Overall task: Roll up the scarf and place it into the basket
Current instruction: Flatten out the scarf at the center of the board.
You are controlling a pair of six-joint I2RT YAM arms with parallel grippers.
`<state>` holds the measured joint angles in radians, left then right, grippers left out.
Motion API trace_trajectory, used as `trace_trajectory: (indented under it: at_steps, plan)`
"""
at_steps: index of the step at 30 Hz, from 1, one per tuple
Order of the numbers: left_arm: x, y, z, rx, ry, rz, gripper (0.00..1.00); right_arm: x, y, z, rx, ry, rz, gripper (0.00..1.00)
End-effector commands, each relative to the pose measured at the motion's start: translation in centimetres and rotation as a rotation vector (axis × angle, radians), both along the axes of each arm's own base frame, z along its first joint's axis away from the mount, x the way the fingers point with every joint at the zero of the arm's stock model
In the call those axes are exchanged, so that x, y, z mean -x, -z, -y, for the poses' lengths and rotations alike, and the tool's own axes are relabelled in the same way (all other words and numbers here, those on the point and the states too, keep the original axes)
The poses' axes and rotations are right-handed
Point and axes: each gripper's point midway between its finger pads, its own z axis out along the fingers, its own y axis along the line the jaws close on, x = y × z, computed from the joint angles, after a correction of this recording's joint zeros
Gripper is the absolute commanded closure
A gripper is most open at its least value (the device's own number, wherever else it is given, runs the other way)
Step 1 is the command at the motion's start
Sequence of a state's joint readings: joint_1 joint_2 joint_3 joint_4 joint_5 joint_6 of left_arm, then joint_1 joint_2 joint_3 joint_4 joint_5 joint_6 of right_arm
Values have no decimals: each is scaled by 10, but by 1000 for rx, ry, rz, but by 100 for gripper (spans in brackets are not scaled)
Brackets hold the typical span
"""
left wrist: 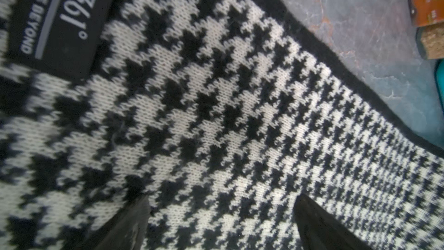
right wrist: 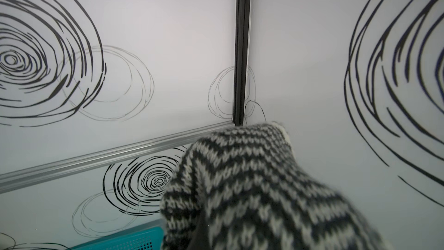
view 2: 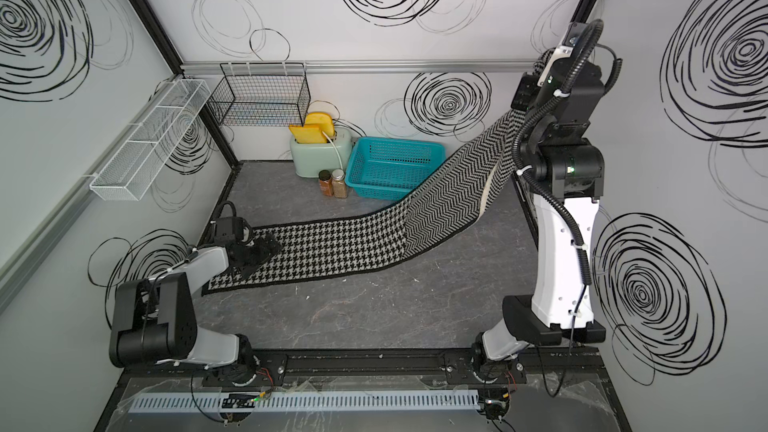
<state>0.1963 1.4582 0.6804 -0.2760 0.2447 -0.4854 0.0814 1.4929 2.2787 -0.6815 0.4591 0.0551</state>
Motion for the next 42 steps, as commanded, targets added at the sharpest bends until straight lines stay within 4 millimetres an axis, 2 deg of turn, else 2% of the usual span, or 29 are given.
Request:
trace_trajectory:
  at_steps: [1,4,6,10,13,16,19,20,21,24,27,30,33,36,39,42]
  plan:
    - [30,15,24,13,93,-137,1,29,-1,-2,-76,-34,60,100]
    - [20,5,47,2,195,-115,1,25,28,-16,-105,-115,-22,100]
    - [15,-3,58,-2,234,-92,1,19,43,-40,-105,-256,-37,100]
    - [16,-14,67,-21,293,-61,2,13,70,-84,-156,-510,-64,100]
    - [20,-16,74,15,309,-52,2,21,76,-119,-189,-723,-33,100]
    - [19,-27,82,34,330,-24,2,40,72,-150,-221,-938,42,100]
    - [7,-61,97,96,366,73,2,51,89,-181,-291,-1157,17,100]
    - [-1,-79,102,127,372,125,2,51,102,-187,-317,-1198,-12,100]
    - [-9,-99,108,161,382,186,2,49,119,-191,-341,-1209,-48,100]
    - [-27,-160,129,277,392,363,2,50,155,-192,-374,-1202,-105,100]
    - [-32,-225,169,413,480,534,2,58,178,-201,-395,-1228,-157,100]
    - [-25,-273,211,473,595,673,2,69,196,-209,-409,-1253,-221,100]
    - [-16,-300,236,550,665,726,2,89,211,-224,-353,-1312,-319,100]
    - [-7,-316,248,592,733,740,2,121,233,-246,-272,-1407,-417,100]
    - [-3,-316,253,608,756,722,2,145,254,-261,-224,-1467,-484,100]
    - [-2,-301,255,598,746,677,2,157,276,-269,-121,-1445,-556,100]
